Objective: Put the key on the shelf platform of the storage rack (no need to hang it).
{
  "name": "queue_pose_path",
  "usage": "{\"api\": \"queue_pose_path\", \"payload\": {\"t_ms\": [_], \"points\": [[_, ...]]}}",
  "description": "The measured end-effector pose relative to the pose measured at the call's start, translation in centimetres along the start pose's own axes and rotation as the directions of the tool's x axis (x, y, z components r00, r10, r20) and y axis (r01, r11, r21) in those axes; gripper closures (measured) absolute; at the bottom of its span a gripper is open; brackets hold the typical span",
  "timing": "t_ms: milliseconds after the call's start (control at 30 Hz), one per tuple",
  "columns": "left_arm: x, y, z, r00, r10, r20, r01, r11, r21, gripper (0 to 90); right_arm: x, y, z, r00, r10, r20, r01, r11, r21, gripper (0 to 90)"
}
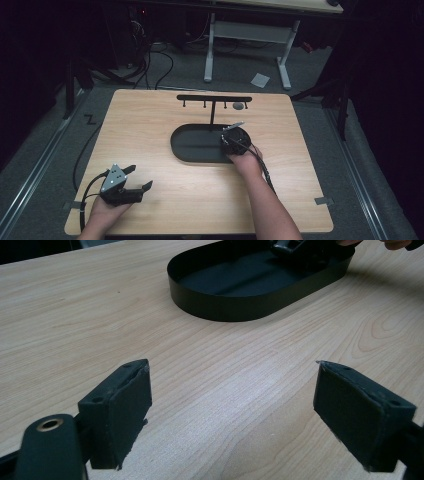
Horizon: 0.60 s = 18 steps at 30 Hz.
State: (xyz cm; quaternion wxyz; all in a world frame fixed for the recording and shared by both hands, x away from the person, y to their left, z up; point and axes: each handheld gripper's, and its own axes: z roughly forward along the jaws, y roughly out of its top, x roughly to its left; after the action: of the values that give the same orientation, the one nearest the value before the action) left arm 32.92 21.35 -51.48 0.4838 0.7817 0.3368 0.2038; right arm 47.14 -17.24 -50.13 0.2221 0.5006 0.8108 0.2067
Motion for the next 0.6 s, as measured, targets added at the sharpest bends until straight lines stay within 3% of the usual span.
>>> {"api": "queue_pose_path", "payload": {"t_ms": [233, 600], "points": [[-0.1, 0.0, 0.0, 1.0, 0.002, 0.002, -0.002, 1.0, 0.001, 16.3, -0.1, 0.1, -1.1, 1.0, 0.01, -0.001, -0.01, 1.0, -0.026, 34.3], [-0.2, 0.0, 0.2, 1.0, 0.005, 0.002, -0.005, 1.0, 0.001, 16.3, -0.2, -0.8, -3.2, 0.9997, 0.01, -0.023, -0.012, 0.996, -0.085, 32.6]]}}
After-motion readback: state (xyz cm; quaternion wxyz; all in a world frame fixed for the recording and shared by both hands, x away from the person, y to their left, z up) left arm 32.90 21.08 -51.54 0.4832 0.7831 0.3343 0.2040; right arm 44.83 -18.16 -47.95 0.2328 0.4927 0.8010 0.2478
